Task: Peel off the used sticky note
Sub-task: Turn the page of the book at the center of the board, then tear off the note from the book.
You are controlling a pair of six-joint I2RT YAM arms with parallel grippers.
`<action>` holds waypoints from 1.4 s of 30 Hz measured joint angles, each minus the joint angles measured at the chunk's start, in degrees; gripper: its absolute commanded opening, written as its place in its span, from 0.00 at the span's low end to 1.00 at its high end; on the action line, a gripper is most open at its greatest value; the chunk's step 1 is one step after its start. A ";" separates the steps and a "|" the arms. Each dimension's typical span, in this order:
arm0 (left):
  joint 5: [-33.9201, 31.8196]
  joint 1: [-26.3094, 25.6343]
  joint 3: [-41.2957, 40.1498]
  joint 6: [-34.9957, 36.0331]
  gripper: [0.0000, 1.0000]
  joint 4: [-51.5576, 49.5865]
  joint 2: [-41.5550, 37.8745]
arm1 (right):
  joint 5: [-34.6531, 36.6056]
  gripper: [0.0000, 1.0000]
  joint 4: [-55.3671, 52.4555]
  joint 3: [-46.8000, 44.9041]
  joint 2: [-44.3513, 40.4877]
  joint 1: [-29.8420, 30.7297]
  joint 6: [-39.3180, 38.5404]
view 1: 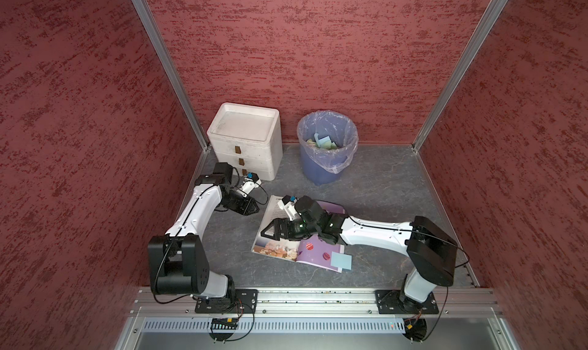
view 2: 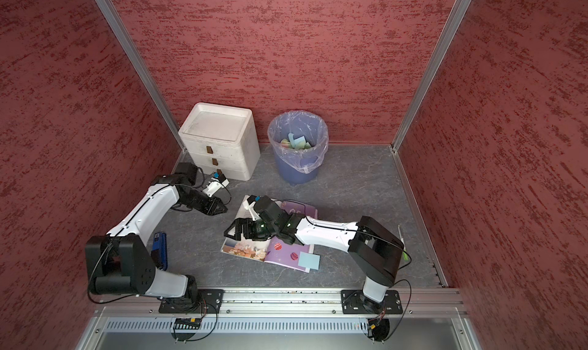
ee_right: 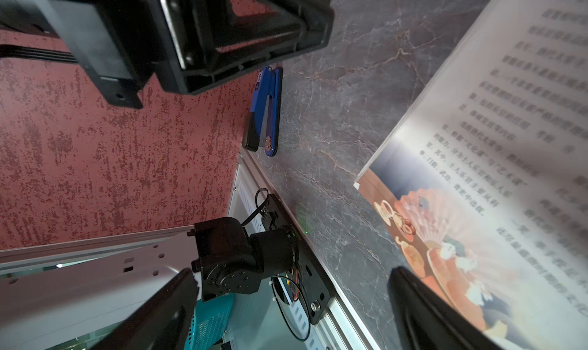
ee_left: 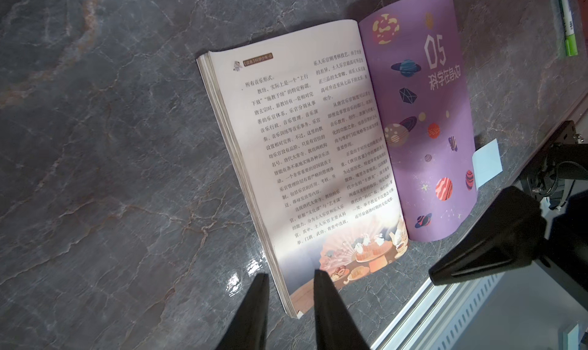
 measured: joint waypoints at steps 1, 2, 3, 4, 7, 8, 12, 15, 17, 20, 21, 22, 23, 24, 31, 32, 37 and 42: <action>-0.02 -0.35 0.07 -0.02 0.28 -0.31 -0.15 | 0.39 0.98 -0.20 -0.85 -0.79 -0.31 0.04; -0.09 -1.01 0.20 -0.02 0.28 -0.50 -0.28 | 0.96 0.98 -0.81 -2.21 -2.21 -0.70 0.04; -0.11 -1.86 0.33 -0.09 0.27 -0.52 -0.33 | 1.73 0.98 -2.19 -3.74 -4.15 -1.16 0.00; -0.26 -3.10 0.52 -0.31 0.27 -0.52 -0.33 | 2.69 0.98 -3.89 -5.18 -6.34 -1.62 -0.15; -1.36 -8.81 0.81 -1.14 0.27 -0.33 -0.31 | 6.93 0.98 -11.93 -9.35 -15.43 -2.86 -1.03; -1.44 -11.04 0.83 -1.44 0.27 -0.26 -0.17 | 8.50 0.99 -15.02 -10.43 -18.88 -3.17 -1.27; -2.08 -20.31 2.43 -2.60 0.27 -0.13 2.58 | 14.82 0.99 -26.05 -16.00 -32.98 -4.35 -0.92; -2.67 -25.46 4.74 -3.17 0.27 0.13 6.29 | 18.32 0.98 -34.49 -22.36 -44.15 -5.29 1.20; -2.95 -28.26 6.45 -3.48 0.27 0.26 8.94 | 20.24 0.99 -39.80 -26.49 -50.73 -6.08 3.23; -3.65 -32.09 9.51 -3.89 0.27 0.17 12.66 | 21.79 0.98 -45.77 -32.28 -58.71 -6.91 6.80; -3.87 -33.09 10.56 -3.93 0.27 0.20 13.70 | 21.92 0.99 -47.06 -33.97 -60.74 -7.02 7.74; -4.00 -34.12 11.78 -3.96 0.27 0.15 14.86 | 22.01 0.99 -48.04 -35.67 -62.45 -7.08 8.79; -4.13 -35.10 13.00 -4.02 0.27 0.15 15.93 | 21.97 0.98 -48.26 -37.33 -63.60 -7.13 9.75; -4.20 -35.87 14.08 -4.07 0.27 0.13 16.81 | 21.88 0.98 -48.22 -38.71 -64.13 -7.13 10.49; -4.72 -39.80 19.87 -4.13 0.27 -0.15 22.21 | 20.22 0.90 -43.28 -42.47 -58.64 -7.32 13.16; -4.96 -40.19 20.50 -4.15 0.27 -0.20 22.97 | 19.82 0.89 -41.75 -42.51 -57.44 -7.34 13.20; -5.66 -42.07 22.56 -4.39 0.27 -0.31 26.12 | 18.73 0.87 -34.38 -44.00 -52.98 -7.61 13.38; -6.54 -43.39 23.54 -4.79 0.27 -0.26 28.09 | 19.30 0.81 -29.53 -44.83 -51.84 -7.76 13.33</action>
